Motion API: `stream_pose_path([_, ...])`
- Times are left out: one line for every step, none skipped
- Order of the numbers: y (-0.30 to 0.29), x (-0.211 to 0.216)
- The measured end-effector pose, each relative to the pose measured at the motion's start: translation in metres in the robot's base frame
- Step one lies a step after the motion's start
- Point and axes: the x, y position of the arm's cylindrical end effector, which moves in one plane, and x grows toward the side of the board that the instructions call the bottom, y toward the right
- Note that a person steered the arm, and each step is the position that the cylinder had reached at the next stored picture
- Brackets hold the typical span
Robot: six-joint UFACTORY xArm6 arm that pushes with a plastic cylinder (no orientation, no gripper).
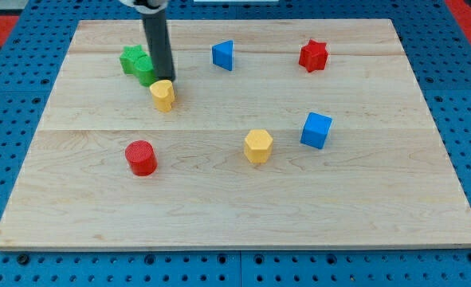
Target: Move the yellow heart closer to the yellow hexagon
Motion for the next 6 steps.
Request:
stream_pose_path([-0.017,-0.018])
stream_pose_path([-0.023,-0.020])
stream_pose_path([-0.035,-0.014])
stream_pose_path([-0.045,0.001])
stream_pose_path([-0.019,0.014])
stream_pose_path([0.010,0.046])
